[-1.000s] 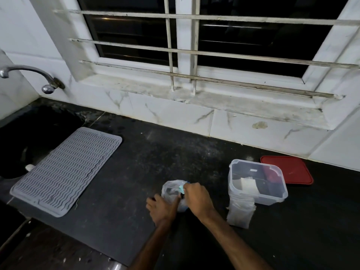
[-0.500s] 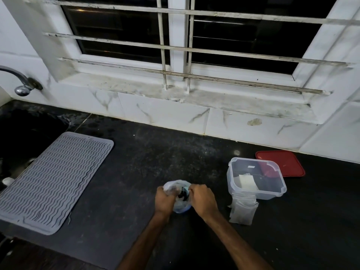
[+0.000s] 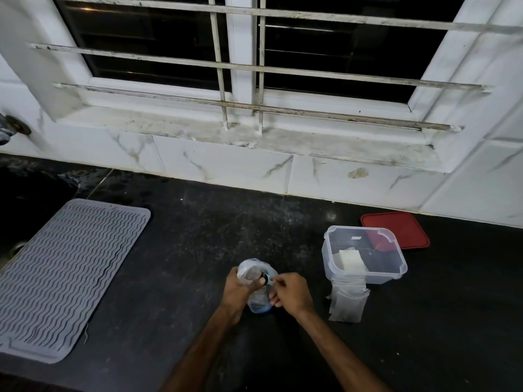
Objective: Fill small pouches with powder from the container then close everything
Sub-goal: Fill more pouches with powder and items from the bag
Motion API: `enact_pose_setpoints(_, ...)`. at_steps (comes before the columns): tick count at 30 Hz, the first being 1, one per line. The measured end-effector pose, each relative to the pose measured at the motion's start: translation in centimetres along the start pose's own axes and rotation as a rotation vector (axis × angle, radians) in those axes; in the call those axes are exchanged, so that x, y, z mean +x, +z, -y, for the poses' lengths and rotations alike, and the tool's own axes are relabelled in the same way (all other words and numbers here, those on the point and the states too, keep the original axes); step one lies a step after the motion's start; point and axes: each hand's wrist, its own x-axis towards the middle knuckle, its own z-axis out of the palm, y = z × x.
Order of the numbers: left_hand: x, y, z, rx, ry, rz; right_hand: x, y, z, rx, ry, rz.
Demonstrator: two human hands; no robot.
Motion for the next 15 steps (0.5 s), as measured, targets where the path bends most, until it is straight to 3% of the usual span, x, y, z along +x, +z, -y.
enact_pose_setpoints(4, 0.0, -0.4, -0.2, -0.021, 0.021, 0.011, -0.3, -0.5, -0.3, 0.167, 0.071, -0.013)
enact_pose_setpoints(11, -1.5, 0.1, -1.7, -0.062, -0.016, -0.153, -0.4, 0.0, -0.8, 0.183, 0.075, -0.042)
enact_pose_setpoints(15, -1.6, 0.4, -1.3, -0.022, 0.031, -0.085, -0.5, 0.3, -0.7, 0.206, 0.105, -0.043)
